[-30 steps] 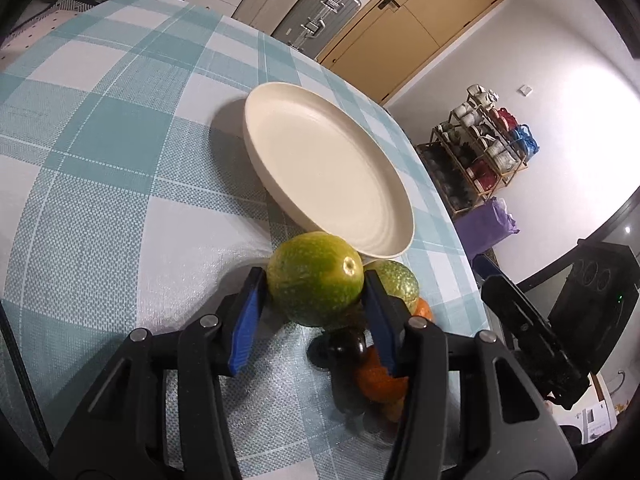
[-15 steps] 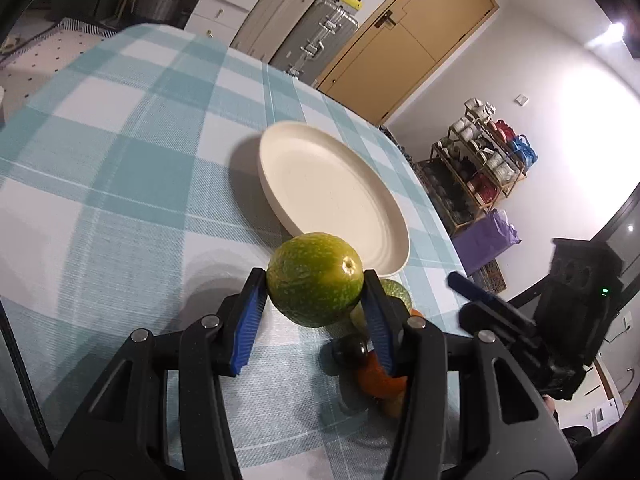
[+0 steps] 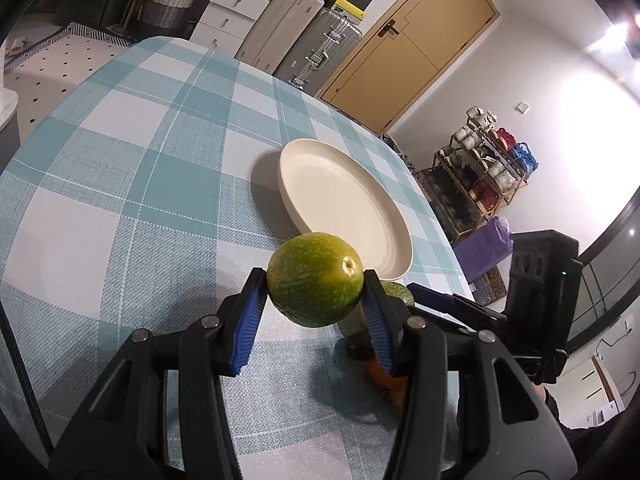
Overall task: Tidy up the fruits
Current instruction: 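Lift the green citrus with the left gripper while the right gripper grasps the yellow citrus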
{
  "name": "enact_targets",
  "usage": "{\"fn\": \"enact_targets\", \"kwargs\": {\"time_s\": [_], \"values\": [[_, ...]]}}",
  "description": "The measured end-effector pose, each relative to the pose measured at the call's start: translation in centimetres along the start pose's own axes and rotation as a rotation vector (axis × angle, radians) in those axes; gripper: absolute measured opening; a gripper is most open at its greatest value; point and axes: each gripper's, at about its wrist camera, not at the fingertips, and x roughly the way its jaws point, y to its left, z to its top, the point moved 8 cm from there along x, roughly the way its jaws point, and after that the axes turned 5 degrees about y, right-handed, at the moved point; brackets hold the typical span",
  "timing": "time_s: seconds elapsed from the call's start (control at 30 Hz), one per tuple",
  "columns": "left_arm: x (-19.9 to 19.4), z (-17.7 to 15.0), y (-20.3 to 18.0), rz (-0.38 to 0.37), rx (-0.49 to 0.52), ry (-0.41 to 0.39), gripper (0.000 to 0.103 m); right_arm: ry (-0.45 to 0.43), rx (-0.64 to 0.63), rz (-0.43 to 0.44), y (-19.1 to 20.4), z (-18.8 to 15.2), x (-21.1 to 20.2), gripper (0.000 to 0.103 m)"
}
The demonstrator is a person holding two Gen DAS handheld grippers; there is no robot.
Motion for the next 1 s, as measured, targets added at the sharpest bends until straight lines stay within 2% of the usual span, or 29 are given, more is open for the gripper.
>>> {"fn": "enact_targets", "kwargs": {"time_s": [0.03,0.2,0.37,0.47,0.63,1.0], "values": [[-0.1,0.0,0.1,0.0,-0.001,0.003,0.045,0.011,0.003,-0.003,-0.1,0.0,0.2,0.093],[0.0,-0.4,0.3,-0.001,-0.006,0.011,0.045,0.067,0.016,-0.011,-0.4,0.0,1.5,0.071],[0.4,-0.5,0.2,0.004,-0.007,0.022,0.045,0.079,0.001,-0.014,-0.1,-0.1,1.5,0.055],[0.4,-0.6,0.0,0.003,-0.004,0.022,0.045,0.079,-0.016,-0.02,0.1,-0.2,1.4,0.055],[0.2,-0.6,-0.3,0.007,-0.001,0.024,0.045,0.047,-0.003,0.029,0.3,-0.1,0.7,0.054],[0.3,0.8,-2.1,0.008,0.038,0.013,0.045,-0.08,0.008,0.116,1.1,1.4,-3.2,0.054]]}}
